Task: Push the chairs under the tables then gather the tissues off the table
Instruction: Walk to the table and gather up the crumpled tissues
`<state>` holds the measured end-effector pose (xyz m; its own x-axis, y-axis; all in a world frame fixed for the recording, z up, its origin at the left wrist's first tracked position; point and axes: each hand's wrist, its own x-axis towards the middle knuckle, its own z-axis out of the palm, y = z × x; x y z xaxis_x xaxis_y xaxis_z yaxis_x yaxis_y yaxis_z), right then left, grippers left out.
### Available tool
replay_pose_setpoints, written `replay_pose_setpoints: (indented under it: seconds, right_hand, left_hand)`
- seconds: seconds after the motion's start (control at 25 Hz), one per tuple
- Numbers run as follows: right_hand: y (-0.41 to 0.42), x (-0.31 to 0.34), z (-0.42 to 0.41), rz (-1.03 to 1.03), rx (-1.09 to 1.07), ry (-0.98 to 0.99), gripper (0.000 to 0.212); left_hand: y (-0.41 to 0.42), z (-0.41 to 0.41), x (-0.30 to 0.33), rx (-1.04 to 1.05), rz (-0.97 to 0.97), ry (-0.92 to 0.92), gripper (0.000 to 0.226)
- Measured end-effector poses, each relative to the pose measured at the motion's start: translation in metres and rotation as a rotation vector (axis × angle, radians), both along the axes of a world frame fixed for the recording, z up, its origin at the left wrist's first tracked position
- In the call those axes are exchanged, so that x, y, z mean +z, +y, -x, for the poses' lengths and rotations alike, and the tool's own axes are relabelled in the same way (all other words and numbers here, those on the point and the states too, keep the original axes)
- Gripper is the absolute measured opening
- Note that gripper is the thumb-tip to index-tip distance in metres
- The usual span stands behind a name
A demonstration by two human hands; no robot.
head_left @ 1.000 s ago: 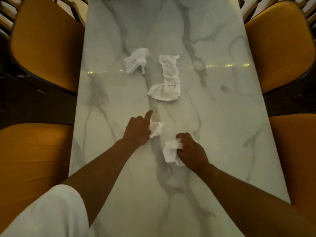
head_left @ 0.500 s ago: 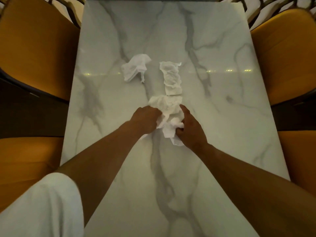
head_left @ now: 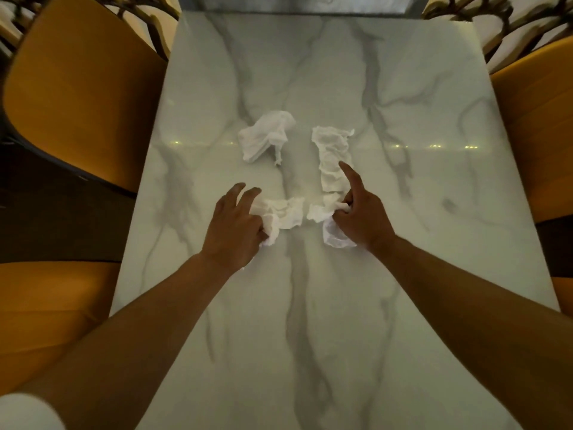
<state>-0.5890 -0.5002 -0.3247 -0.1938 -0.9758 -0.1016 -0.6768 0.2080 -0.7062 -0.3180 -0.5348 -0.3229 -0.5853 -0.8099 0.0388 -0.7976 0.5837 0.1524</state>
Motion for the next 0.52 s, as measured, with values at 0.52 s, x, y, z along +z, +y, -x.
replay_pose_setpoints:
  seconds: [0.52]
  right_hand:
    - [0.014, -0.020, -0.022, 0.108, -0.096, 0.151, 0.022]
  left_hand:
    - [0.004, -0.027, -0.003, 0.133, -0.104, 0.232, 0.054]
